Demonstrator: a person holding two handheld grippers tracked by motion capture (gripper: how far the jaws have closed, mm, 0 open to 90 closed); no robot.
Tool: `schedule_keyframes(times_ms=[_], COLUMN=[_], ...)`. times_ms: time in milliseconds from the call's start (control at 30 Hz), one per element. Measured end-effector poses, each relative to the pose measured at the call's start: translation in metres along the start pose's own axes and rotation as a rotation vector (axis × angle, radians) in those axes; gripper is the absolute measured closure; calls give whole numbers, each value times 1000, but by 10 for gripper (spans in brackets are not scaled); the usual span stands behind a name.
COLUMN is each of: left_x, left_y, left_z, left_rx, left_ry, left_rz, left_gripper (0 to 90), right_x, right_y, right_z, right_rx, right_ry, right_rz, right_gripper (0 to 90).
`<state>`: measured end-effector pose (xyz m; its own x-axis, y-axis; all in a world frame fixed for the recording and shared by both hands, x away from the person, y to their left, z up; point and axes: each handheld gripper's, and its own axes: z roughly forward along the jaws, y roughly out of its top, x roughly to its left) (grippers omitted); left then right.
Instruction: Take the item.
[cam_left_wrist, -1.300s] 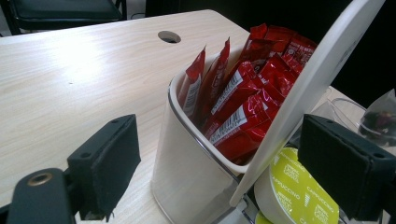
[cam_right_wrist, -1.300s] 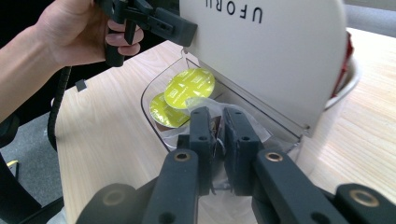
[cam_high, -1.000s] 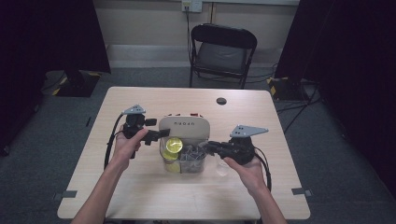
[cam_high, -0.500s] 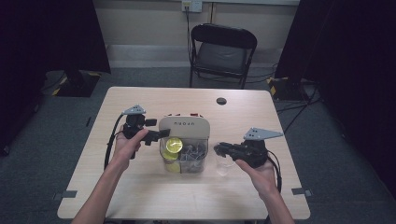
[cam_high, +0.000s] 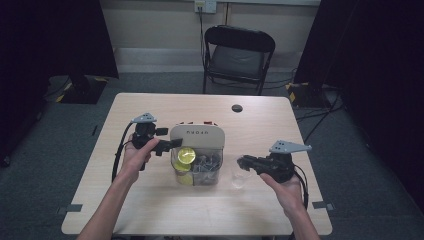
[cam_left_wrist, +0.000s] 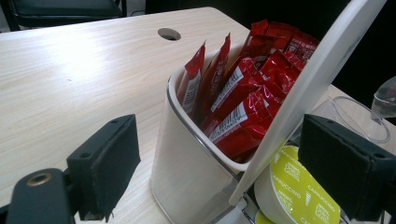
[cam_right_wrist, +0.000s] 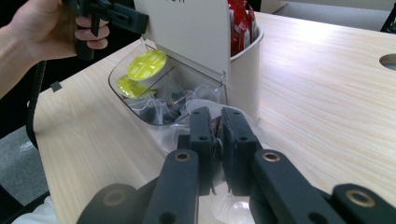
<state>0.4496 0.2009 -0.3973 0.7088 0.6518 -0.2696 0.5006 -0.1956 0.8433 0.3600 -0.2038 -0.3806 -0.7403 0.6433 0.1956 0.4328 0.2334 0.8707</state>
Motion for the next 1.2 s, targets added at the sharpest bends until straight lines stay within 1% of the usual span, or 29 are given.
schedule_keyframes(times_ms=[267,400,767,833,900,967,1000,1067,1167,1200], left_x=[0,0,0,0,1,0,0,0,0,0], left_y=[0,0,0,0,0,0,-1,-1,-1,-1], left_z=[0,0,0,0,0,0,1,1,1,1], left_rx=[1,1,0,6,5,7,3,7,4,3], left_ry=[-1,0,-2,0,-1,-1,-4,-2,-4,-5], left_rz=[0,-1,-6,-5,0,-5,-6,-6,-6,-7], left_gripper=[124,126,126,126,126,126,126,126,126,126], right_x=[-6,-9,-11,-11,-12,-12,-13,-13,-13,-13], right_y=[-6,-9,-13,-14,-14,-14,-14,-14,-14,-14], right_z=[3,7,13,14,14,14,13,13,13,13], right_rx=[18,33,58,63,60,59,55,56,52,52], right_ry=[-11,-14,-12,-9,-15,-17,-25,-25,-31,-36], right_rz=[15,25,22,20,23,23,27,26,32,35], right_gripper=[842,842,839,835,801,788,765,760,725,701])
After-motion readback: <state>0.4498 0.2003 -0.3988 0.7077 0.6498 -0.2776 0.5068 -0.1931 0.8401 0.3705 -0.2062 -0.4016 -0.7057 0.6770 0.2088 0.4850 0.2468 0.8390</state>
